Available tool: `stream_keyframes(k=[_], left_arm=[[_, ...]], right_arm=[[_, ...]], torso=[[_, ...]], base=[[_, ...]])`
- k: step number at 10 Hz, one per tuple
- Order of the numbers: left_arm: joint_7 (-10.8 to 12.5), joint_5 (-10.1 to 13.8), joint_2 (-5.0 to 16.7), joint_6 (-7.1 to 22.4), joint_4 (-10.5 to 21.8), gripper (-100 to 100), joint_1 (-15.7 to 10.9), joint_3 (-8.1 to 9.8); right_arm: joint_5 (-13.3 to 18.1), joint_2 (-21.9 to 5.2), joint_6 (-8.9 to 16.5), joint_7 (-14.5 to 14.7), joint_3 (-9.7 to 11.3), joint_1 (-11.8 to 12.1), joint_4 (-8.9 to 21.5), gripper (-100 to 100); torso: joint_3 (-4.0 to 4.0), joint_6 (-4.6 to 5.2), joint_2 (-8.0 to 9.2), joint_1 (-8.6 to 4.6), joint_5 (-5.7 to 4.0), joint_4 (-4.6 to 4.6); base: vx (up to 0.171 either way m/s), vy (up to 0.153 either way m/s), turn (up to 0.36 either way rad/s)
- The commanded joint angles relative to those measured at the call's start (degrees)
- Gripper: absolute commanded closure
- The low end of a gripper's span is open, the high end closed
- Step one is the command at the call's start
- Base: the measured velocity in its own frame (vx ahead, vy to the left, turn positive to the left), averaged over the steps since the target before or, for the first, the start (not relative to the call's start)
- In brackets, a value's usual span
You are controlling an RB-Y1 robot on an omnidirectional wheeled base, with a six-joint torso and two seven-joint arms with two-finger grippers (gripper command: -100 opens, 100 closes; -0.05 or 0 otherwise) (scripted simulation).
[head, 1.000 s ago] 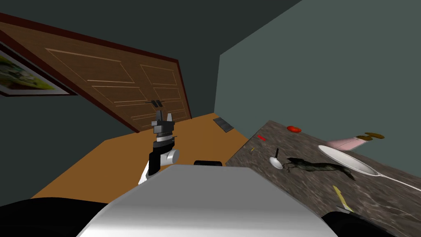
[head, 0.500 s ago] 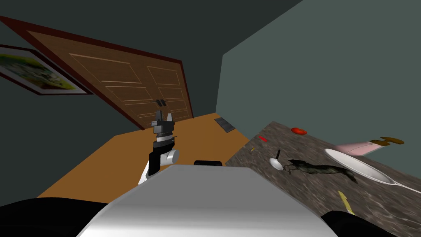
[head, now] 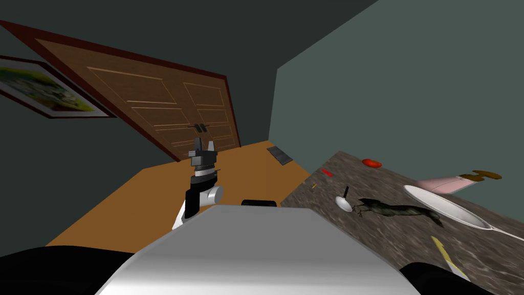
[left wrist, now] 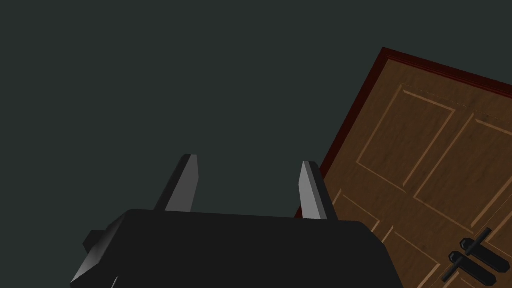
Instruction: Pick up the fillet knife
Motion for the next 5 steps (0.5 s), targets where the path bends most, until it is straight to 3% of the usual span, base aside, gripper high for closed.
stream_keyframes(k=[1, 3, 4, 5], left_arm=[[0.0, 0.0, 0.0, 0.0, 0.0, 0, 0.0, 0.0], [0.0, 0.0, 0.0, 0.0, 0.0, 0, 0.0, 0.0], [0.0, 0.0, 0.0, 0.0, 0.0, 0, 0.0, 0.0], [0.0, 0.0, 0.0, 0.0, 0.0, 0, 0.0, 0.0]], right_arm=[[0.2, -0.7, -2.0, 0.4, -1.6, 0.7, 1.0, 100], [0.4, -1.6, -4.0, 0.7, -3.0, 1.2, 2.1, 100], [0.4, -1.2, -3.3, 0.6, -2.2, 0.8, 2.1, 100], [0.4, -1.2, -3.6, 0.7, -2.3, 0.8, 2.1, 0]], torso=[[0.0, 0.0, 0.0, 0.0, 0.0, 0.0], [-0.1, 0.1, -0.18, 0.21, 0.05, -0.05], [-0.11, 0.03, -0.2, 0.29, 0.08, -0.05], [-0.08, -0.02, -0.13, 0.18, 0.05, -0.03]], base=[[0.046, 0.017, -0.165], [0.07, 0.059, -0.186], [0.023, 0.028, -0.022], [0.004, 0.006, 0.003]])
